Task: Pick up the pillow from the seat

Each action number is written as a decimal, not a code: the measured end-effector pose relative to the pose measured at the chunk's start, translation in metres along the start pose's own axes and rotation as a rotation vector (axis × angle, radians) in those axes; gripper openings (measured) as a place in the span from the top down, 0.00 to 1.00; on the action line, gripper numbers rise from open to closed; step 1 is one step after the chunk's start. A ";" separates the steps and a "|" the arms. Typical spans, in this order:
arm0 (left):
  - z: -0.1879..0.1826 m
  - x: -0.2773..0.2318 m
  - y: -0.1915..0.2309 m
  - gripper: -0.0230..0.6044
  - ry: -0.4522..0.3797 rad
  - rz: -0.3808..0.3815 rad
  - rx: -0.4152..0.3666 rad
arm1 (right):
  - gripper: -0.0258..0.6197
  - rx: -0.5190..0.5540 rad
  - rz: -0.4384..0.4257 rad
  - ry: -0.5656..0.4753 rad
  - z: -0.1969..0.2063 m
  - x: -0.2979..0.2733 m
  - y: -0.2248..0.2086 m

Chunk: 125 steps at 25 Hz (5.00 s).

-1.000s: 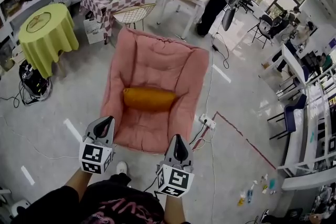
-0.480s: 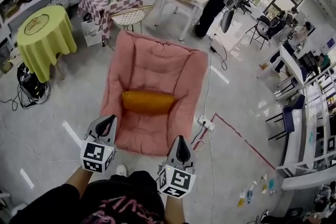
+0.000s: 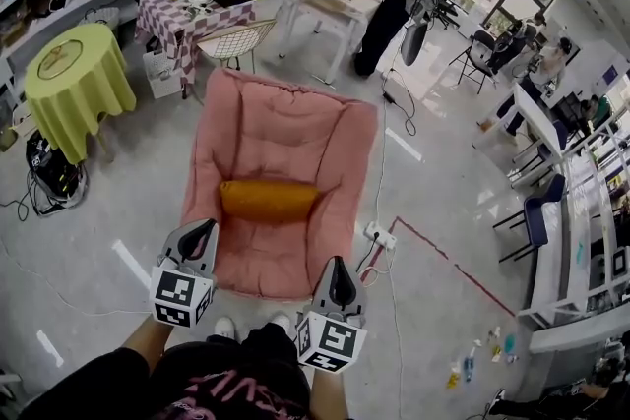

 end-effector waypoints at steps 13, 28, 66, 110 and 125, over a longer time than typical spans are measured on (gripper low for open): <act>-0.015 -0.040 -0.033 0.95 0.054 -0.043 -0.007 | 0.93 0.002 -0.072 0.027 -0.011 -0.039 -0.050; -0.037 -0.109 -0.093 0.95 0.125 -0.113 -0.010 | 0.93 0.022 -0.168 0.070 -0.024 -0.097 -0.140; 0.023 -0.142 -0.006 0.95 0.226 -0.126 0.024 | 0.93 0.054 -0.167 0.161 0.009 -0.176 -0.102; 0.167 -0.210 0.000 0.95 0.442 -0.114 0.073 | 0.93 0.048 -0.149 0.354 0.140 -0.264 -0.114; 0.223 -0.230 -0.005 0.95 0.473 -0.116 0.082 | 0.93 0.044 -0.145 0.409 0.197 -0.286 -0.120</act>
Point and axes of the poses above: the fingertips, and each gripper's own axes: x backward along the fingers, y to its left, z out of its underside, the point moved 10 cm from there along x, backward along the fingers, and after that the axes turned 13 degrees about -x, right-handed, at the moved point
